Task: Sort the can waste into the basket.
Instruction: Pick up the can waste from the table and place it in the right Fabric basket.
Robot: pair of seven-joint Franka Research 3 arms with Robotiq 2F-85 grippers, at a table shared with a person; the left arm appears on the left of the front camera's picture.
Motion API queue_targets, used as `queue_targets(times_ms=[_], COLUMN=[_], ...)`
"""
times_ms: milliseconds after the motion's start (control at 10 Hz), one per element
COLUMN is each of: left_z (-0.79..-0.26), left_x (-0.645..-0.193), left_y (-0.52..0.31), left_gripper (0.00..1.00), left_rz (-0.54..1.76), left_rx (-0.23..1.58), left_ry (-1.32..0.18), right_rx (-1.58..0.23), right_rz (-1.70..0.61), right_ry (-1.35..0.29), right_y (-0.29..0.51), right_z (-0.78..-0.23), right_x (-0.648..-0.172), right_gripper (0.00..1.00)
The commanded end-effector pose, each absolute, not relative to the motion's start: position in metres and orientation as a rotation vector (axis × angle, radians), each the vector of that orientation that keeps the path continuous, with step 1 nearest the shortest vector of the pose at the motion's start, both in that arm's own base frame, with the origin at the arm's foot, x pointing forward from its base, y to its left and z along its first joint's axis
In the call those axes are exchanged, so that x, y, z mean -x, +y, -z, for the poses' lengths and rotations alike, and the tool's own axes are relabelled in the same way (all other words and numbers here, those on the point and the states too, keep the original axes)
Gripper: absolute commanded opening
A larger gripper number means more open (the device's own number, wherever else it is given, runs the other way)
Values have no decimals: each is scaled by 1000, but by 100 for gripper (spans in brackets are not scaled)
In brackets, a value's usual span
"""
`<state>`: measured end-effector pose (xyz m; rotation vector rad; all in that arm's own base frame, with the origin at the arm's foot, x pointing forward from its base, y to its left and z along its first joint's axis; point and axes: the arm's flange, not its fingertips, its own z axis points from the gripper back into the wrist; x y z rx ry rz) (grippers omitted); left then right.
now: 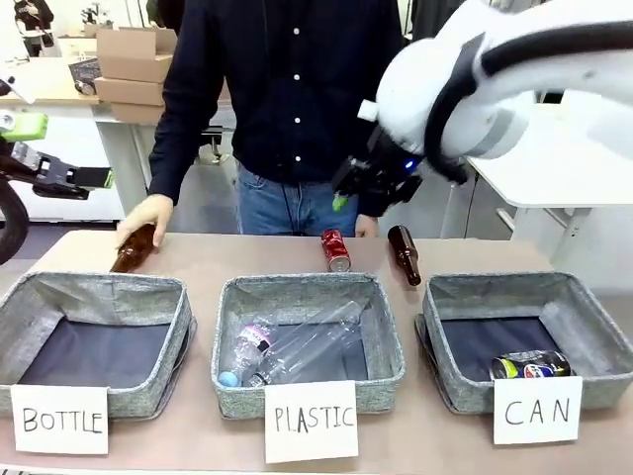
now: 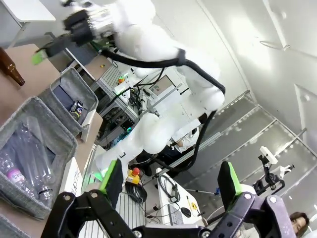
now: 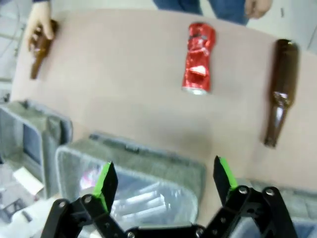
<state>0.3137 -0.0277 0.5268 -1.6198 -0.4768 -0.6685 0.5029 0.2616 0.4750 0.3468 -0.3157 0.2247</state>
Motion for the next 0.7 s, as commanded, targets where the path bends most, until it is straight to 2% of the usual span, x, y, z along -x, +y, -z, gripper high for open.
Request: queue_targets(times_ms=[0,200,400,600], left_z=[-532,-532,-532,-532], left_x=[-313,-313,-313,-313], left_y=[-30,-30,-30,-30], left_gripper=[100,100,100,100], left_rz=[649,649,649,649], left_rx=[1637,1637,1637,1637], left_ry=[-483,-483,-483,-483], right_rx=[-291,-194,-193,-176], right_rz=[-144,-103,-211,-219], right_ry=[-291,-260,-244,-214], right_y=[291,299,308,310], right_z=[-449,-410,-372,-341], right_x=[-558,-589,-617,-639], right_gripper=[100,100,100,100])
